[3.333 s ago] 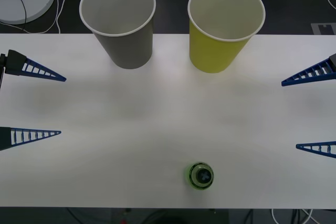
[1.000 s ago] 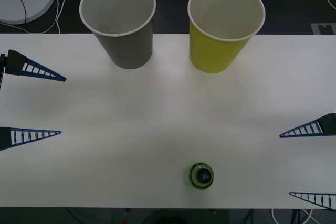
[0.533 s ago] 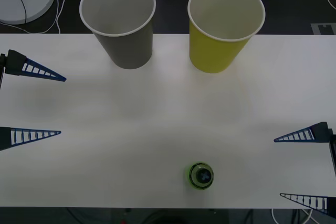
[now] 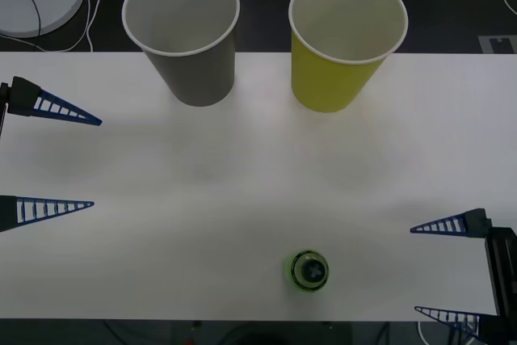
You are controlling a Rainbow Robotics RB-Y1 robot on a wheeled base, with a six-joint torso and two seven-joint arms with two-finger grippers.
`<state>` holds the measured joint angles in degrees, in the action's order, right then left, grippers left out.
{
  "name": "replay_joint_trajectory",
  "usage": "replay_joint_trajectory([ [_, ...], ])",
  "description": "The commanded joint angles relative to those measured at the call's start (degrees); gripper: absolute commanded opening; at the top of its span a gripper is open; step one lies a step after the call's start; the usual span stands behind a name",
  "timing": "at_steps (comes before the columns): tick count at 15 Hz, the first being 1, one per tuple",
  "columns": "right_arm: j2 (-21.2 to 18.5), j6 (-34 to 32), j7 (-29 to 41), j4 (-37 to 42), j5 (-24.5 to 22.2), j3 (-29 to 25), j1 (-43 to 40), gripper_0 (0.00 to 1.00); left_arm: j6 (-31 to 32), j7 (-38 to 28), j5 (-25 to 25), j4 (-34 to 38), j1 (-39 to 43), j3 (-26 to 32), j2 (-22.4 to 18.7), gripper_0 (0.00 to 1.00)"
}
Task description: Put the can into the green bin and the plastic bottle into the gray bin
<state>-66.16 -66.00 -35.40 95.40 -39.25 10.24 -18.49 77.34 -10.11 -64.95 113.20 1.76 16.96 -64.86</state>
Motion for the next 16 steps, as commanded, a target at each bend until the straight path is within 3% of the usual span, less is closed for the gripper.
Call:
replay_joint_trajectory([
  [1, 1.3, 0.08, -1.78, -2.94, 1.28, 4.09, 2.94, 1.0, 0.0, 0.0, 0.0, 0.0, 0.0, 0.0, 0.0, 1.0],
  [12, 4.81, 6.85, -5.12, -4.0, 4.18, 16.31, 9.09, 1.0, 0.0, 0.0, 0.0, 0.0, 0.0, 0.0, 0.0, 1.0],
  [16, 5.95, 8.34, -6.61, -4.0, 4.53, 17.71, 10.41, 1.0, 0.0, 0.0, 0.0, 0.0, 0.0, 0.0, 0.0, 1.0],
])
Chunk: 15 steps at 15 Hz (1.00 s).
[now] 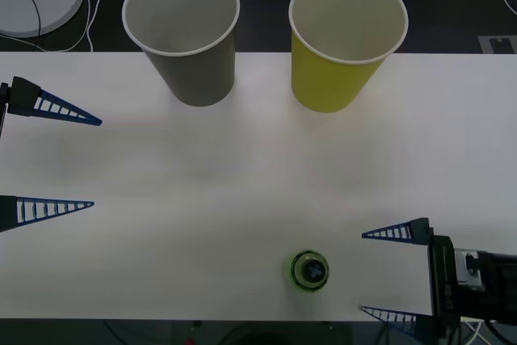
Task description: Put the can into the green bin and the plastic bottle into the gray bin
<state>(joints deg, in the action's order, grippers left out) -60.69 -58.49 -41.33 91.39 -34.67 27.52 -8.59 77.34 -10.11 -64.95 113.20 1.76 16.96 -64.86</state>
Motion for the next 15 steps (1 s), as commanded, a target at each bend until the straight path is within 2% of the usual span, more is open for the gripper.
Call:
replay_joint_trajectory([
  [1, 0.57, 1.28, -0.95, 0.01, 0.04, 1.49, 1.21, 1.0, 0.0, 0.0, 0.0, 0.0, 0.0, 0.0, 0.0, 1.0],
  [15, 3.91, 7.08, -5.17, 0.01, 0.75, 9.75, 7.19, 1.0, 0.0, 0.0, 0.0, 0.0, 0.0, 0.0, 0.0, 1.0],
])
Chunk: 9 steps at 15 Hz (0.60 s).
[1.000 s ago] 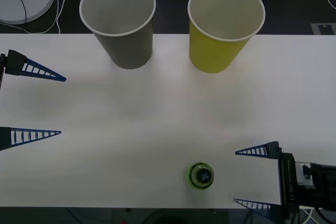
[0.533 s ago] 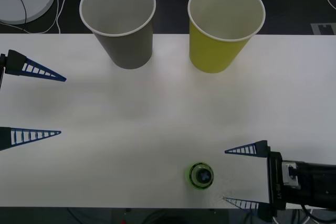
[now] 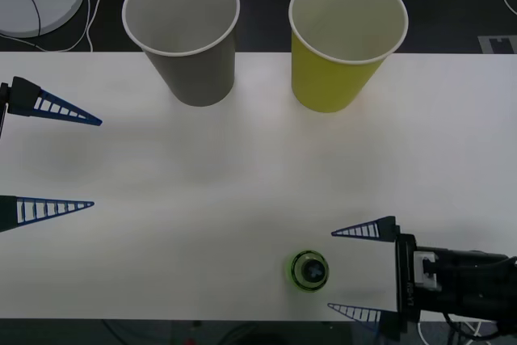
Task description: Put the can into the green bin and the plastic bottle into the gray bin
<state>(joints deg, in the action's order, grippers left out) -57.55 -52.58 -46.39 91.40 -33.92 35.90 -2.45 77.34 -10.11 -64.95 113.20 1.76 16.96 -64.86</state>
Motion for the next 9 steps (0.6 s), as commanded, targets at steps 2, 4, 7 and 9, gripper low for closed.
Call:
replay_joint_trajectory([
  [2, 1.65, 2.3, -0.19, 0.01, -0.01, 2.77, 1.92, 1.0, 0.0, 0.0, 0.0, 0.0, 0.0, 0.0, 0.0, 1.0],
  [4, 2.26, 3.09, -0.28, 0.01, -0.01, 3.92, 2.71, 1.0, 0.0, 0.0, 0.0, 0.0, 0.0, 0.0, 0.0, 1.0],
  [7, 3.14, 3.27, -0.37, 0.01, -0.01, 5.06, 3.42, 1.0, 0.0, 0.0, 0.0, 0.0, 0.0, 0.0, 0.0, 1.0],
  [9, 3.49, 4.15, -0.37, 0.01, -0.01, 5.85, 4.03, 1.0, 0.0, 0.0, 0.0, 0.0, 0.0, 0.0, 0.0, 1.0],
])
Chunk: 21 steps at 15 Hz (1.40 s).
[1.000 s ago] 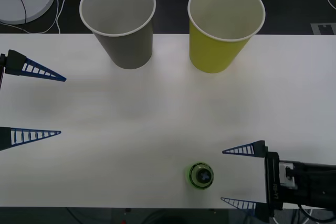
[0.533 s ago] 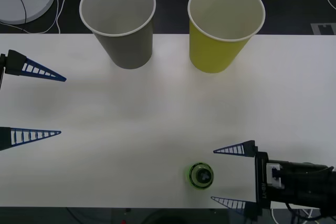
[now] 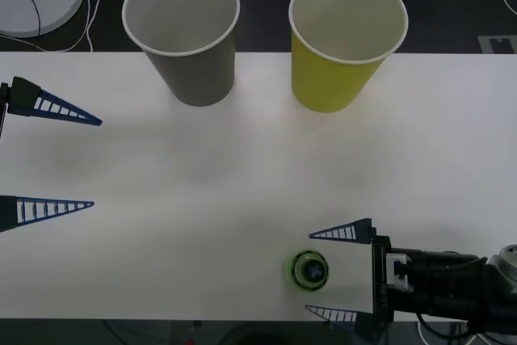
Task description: Put the can into the green bin and the plastic bottle into the gray bin
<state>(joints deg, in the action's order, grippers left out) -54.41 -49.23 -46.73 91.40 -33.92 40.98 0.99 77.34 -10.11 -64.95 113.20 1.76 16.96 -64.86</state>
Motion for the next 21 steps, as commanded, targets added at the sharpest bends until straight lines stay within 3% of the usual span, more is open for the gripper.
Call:
replay_joint_trajectory([
  [1, 0.62, 1.16, -0.03, 0.01, -0.01, 1.03, 0.86, 1.0, 0.0, 0.0, 0.0, 0.0, 0.0, 0.0, 0.0, 1.0],
  [13, 1.85, 2.83, 0.23, 0.01, 0.08, 2.17, 1.82, 1.0, 0.0, 0.0, 0.0, 0.0, 0.0, 0.0, 0.0, 1.0],
  [14, 1.85, 2.83, 0.06, 0.01, 0.52, 2.35, 1.82, 0.89, 0.0, 0.0, 0.0, 0.0, 0.0, 0.0, 0.0, 1.0],
  [15, 1.94, 2.83, 0.15, 0.01, 0.78, 2.7, 1.82, 0.0, 0.0, 0.0, 0.0, 0.0, 0.0, 0.0, 0.0, 1.0],
  [21, 2.03, 2.83, 0.23, 0.01, 1.49, 3.23, 2.09, 0.0, 0.0, 0.0, 0.0, 0.0, 0.0, 0.0, 0.0, 1.0],
])
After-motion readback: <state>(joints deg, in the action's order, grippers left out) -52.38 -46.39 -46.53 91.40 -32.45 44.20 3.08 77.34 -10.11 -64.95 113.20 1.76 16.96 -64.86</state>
